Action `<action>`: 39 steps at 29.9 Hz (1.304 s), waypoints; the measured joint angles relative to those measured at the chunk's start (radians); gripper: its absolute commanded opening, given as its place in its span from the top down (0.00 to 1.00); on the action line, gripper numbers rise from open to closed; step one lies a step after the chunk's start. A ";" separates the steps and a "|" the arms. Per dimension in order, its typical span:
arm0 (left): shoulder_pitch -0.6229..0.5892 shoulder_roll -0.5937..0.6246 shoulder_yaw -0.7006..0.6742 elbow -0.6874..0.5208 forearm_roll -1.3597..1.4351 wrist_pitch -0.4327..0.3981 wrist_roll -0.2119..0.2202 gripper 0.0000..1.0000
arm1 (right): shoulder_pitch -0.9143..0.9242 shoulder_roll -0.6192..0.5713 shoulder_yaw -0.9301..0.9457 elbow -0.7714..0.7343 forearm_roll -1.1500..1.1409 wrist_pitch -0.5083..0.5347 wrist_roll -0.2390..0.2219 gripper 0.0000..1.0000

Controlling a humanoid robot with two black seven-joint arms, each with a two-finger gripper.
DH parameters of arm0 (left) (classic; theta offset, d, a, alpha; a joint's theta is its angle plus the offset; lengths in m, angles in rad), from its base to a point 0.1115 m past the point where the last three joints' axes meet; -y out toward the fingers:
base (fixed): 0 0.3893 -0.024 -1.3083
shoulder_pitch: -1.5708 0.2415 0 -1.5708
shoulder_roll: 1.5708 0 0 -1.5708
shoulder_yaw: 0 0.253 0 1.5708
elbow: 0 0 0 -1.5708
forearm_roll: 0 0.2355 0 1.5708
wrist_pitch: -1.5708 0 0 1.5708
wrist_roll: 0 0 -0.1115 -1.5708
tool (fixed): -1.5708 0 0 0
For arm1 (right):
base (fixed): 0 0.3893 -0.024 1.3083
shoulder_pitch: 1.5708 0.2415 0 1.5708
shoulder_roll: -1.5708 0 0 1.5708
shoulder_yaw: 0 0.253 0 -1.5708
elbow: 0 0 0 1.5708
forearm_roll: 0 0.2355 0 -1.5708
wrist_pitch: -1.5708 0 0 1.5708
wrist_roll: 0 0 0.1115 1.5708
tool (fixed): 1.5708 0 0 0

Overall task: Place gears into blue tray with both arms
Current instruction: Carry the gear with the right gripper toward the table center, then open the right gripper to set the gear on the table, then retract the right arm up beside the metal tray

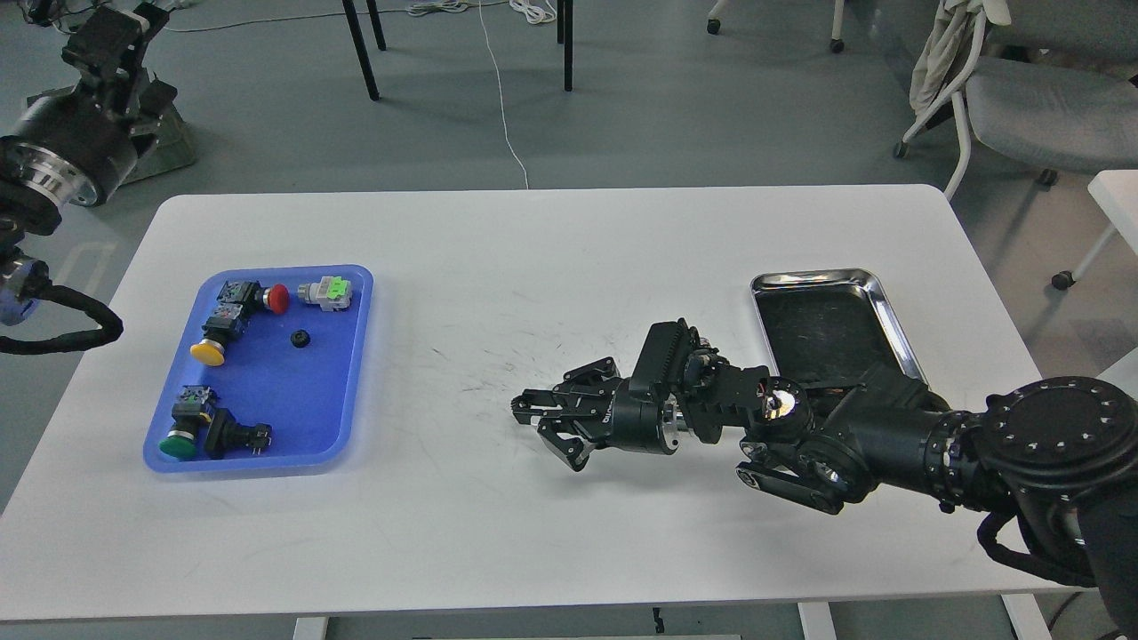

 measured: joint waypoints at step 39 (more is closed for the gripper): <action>0.023 0.137 0.036 -0.244 0.095 0.008 0.000 0.01 | 0.154 -0.094 0.260 -0.049 0.770 0.036 -0.011 0.12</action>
